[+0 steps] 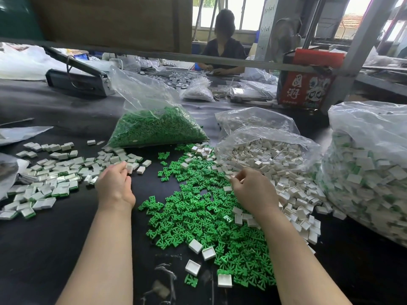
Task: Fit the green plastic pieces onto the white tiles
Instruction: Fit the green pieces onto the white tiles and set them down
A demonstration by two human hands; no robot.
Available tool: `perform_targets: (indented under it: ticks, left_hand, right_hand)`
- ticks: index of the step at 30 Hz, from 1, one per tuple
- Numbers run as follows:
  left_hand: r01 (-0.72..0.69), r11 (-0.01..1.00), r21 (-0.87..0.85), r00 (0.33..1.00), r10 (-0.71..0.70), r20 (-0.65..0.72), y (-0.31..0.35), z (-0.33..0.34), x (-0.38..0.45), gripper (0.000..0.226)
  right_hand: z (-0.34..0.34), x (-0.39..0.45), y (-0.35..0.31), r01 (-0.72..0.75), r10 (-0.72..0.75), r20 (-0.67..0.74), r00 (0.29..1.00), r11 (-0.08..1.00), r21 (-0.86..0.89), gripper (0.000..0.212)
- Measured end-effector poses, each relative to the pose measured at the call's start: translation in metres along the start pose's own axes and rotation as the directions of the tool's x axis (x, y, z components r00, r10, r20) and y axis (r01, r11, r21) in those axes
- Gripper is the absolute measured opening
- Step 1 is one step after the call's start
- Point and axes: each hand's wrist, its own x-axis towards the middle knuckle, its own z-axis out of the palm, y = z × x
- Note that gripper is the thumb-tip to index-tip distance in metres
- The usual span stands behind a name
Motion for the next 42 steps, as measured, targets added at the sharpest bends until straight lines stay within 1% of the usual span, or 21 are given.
perform_targets:
  ticks: [2,5,6,8,9,10,12,15,18,20,22,25,28,31,33,34,36,37,39,40,42]
  left_hand:
    - [-0.025,1.0,-0.006,1.0,0.025,-0.009,0.0,-0.002,0.001,0.035]
    - [-0.102,0.994,0.048,0.994,0.104,-0.044,-0.003,0.001,0.001,0.047]
    - [-0.14,0.985,0.104,0.988,0.147,-0.056,-0.004,0.003,-0.001,0.046]
    - [-0.215,0.937,0.276,0.97,0.237,-0.049,-0.009,0.009,-0.004,0.034]
    - [-0.248,0.903,0.351,0.962,0.273,-0.022,-0.011,0.012,-0.009,0.024]
    - [-0.284,0.877,0.389,0.954,0.299,0.022,-0.013,0.016,-0.015,0.017]
    - [-0.349,0.849,0.396,0.937,0.319,0.142,-0.017,0.024,-0.028,0.016]
    - [-0.348,0.841,0.414,0.925,0.236,0.298,-0.022,0.034,-0.045,0.018]
    - [-0.29,0.807,0.515,0.905,0.057,0.421,-0.03,0.04,-0.06,0.012]
    - [-0.271,0.785,0.557,0.867,-0.053,0.496,-0.035,0.043,-0.068,0.01]
    - [-0.284,0.758,0.588,0.828,-0.116,0.549,-0.039,0.045,-0.073,0.01]
    - [-0.298,0.73,0.615,0.811,-0.147,0.567,-0.042,0.047,-0.076,0.01]
    - [-0.292,0.721,0.629,0.807,-0.167,0.566,-0.043,0.047,-0.074,0.011]
    - [-0.287,0.715,0.637,0.803,-0.183,0.567,-0.044,0.046,-0.072,0.011]
    - [-0.284,0.707,0.648,0.8,-0.198,0.567,-0.045,0.046,-0.071,0.01]
    - [-0.281,0.702,0.654,0.796,-0.21,0.567,-0.045,0.045,-0.071,0.01]
    - [-0.269,0.701,0.661,0.783,-0.241,0.574,-0.047,0.046,-0.071,0.01]
    - [-0.259,0.708,0.657,0.773,-0.256,0.581,-0.049,0.046,-0.072,0.009]
    - [-0.23,0.738,0.634,0.751,-0.28,0.598,-0.052,0.048,-0.075,0.007]
    - [-0.215,0.76,0.613,0.736,-0.286,0.613,-0.053,0.05,-0.077,0.01]
    - [-0.188,0.809,0.557,0.702,-0.286,0.652,-0.055,0.053,-0.081,0.03]
  right_hand:
    - [0.0,-0.001,0.001,0.029,-0.035,-0.039,0.999,0.989,-0.147,0.018]
    - [0.004,-0.002,0.0,0.077,-0.081,-0.011,0.997,0.969,-0.234,0.027]
    - [0.006,-0.003,-0.001,0.085,-0.085,0.01,0.996,0.964,-0.25,0.028]
    - [0.009,-0.002,-0.001,0.106,-0.101,0.032,0.994,0.954,-0.28,0.028]
    - [0.009,-0.003,-0.002,0.117,-0.111,0.036,0.993,0.949,-0.291,0.028]
    - [0.009,-0.003,-0.002,0.124,-0.118,0.037,0.992,0.946,-0.299,0.028]
    - [0.008,-0.004,-0.003,0.128,-0.127,0.024,0.992,0.943,-0.308,0.024]
    - [0.008,-0.005,-0.005,0.132,-0.138,-0.002,0.99,0.946,-0.295,0.018]
    - [0.009,-0.005,-0.005,0.137,-0.151,-0.025,0.988,0.949,-0.284,0.015]
    - [0.01,-0.004,-0.003,0.146,-0.163,-0.039,0.986,0.949,-0.279,0.012]
    - [0.011,-0.003,-0.002,0.155,-0.171,-0.037,0.985,0.953,-0.26,0.014]
    - [0.011,-0.003,-0.002,0.169,-0.178,-0.008,0.984,0.948,-0.269,0.025]
    - [0.01,-0.002,-0.001,0.184,-0.188,0.015,0.982,0.938,-0.292,0.019]
    - [0.01,-0.002,-0.002,0.187,-0.194,0.001,0.981,0.943,-0.276,0.015]
    - [0.01,-0.003,-0.003,0.186,-0.196,-0.023,0.98,0.957,-0.222,0.014]
    - [0.009,-0.003,-0.003,0.186,-0.194,-0.041,0.98,0.97,-0.156,0.013]
    - [0.005,-0.002,-0.005,0.185,-0.18,-0.076,0.981,0.981,0.061,0.01]
    - [0.002,-0.002,-0.007,0.182,-0.169,-0.083,0.982,0.965,0.187,0.011]
    - [-0.002,-0.002,-0.011,0.196,-0.172,-0.096,0.98,0.894,0.402,0.017]
    - [-0.003,-0.003,-0.013,0.218,-0.183,-0.119,0.976,0.86,0.462,0.021]
    - [-0.003,-0.005,-0.017,0.279,-0.218,-0.179,0.959,0.825,0.492,0.026]
